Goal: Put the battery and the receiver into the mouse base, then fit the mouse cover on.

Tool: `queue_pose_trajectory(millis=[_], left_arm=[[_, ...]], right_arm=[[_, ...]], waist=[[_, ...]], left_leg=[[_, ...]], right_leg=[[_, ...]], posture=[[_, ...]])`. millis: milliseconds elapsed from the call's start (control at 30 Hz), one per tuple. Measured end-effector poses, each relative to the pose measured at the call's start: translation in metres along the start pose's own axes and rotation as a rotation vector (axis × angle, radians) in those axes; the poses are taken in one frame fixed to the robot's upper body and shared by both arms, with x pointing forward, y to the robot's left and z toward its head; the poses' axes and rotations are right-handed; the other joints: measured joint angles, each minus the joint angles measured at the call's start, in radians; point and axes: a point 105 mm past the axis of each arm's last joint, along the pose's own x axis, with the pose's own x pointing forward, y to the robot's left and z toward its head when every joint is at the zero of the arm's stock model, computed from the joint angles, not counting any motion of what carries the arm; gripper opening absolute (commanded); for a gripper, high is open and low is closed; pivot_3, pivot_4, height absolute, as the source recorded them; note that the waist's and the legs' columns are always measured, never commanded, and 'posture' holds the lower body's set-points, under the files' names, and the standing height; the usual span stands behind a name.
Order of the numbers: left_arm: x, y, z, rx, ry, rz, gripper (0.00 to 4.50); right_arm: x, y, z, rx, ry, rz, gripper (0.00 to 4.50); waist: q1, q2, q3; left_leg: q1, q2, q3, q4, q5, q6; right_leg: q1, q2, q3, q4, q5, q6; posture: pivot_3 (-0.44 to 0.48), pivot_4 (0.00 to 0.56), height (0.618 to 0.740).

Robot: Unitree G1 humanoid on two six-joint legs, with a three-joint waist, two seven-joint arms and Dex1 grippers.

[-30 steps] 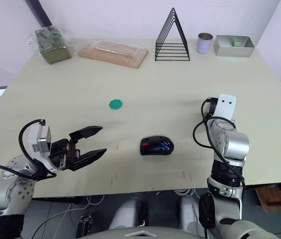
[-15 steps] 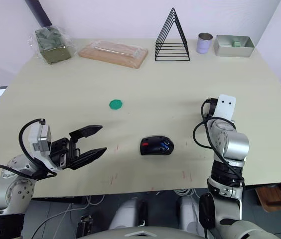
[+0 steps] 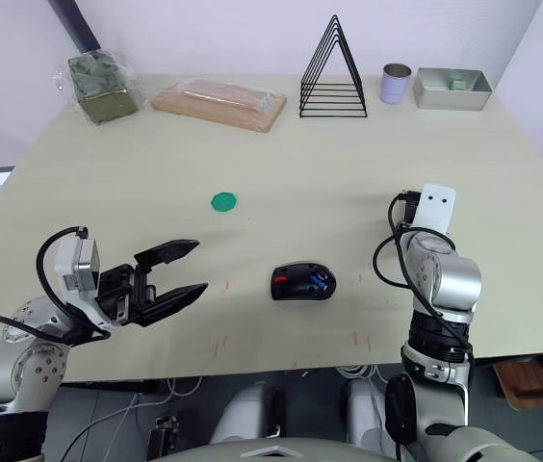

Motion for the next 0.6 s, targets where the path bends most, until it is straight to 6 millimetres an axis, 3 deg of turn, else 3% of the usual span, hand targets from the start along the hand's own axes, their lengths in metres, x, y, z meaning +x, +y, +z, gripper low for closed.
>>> queue_pose_trajectory(millis=[167, 267, 333, 467, 600], left_arm=[[0.001, 0.000, 0.001, 0.001, -0.002, -0.003, 4.50], [0.001, 0.000, 0.003, 0.000, 0.012, -0.015, 4.50], [0.001, 0.001, 0.004, 0.002, 0.019, -0.021, 4.50], [-0.001, -0.001, 0.006, 0.004, 0.051, -0.060, 4.50], [-0.004, 0.000, 0.005, 0.002, 0.069, -0.067, 4.50]], right_arm=[[-0.011, 0.004, 0.017, -0.132, -0.060, 0.128, 2.47], [-0.044, 0.013, 0.038, -0.373, -0.130, 0.427, 2.47], [-0.061, 0.018, 0.049, -0.435, -0.171, 0.524, 2.47], [-0.101, 0.033, 0.046, -0.687, -0.142, 0.835, 2.47], [-0.132, 0.054, 0.050, -0.829, -0.211, 1.048, 2.47]], waist=[[0.000, 0.000, 0.000], [0.006, 0.003, 0.003], [0.004, 0.001, 0.002], [0.002, 0.001, 0.002], [0.002, 0.001, 0.002]], left_leg=[[0.000, 0.000, 0.000, 0.000, 0.000, 0.000], [-0.001, 0.000, -0.001, -0.001, 0.000, 0.000], [0.000, 0.000, -0.001, -0.002, 0.000, 0.001], [0.000, 0.000, -0.001, -0.003, 0.000, 0.001], [0.000, 0.000, -0.001, -0.003, 0.000, 0.001]], right_leg=[[0.000, 0.000, 0.000, -0.001, 0.000, 0.000], [0.000, -0.001, 0.000, -0.005, 0.000, 0.000], [0.002, 0.000, -0.001, -0.007, 0.000, 0.000], [0.002, 0.000, -0.001, -0.008, 0.000, 0.000], [0.002, 0.000, -0.001, -0.008, 0.000, 0.000]], posture=[[0.000, 0.150, 0.740], [0.000, 0.150, 0.740], [0.000, 0.150, 0.740], [0.000, 0.150, 0.740], [0.000, 0.150, 0.740]])
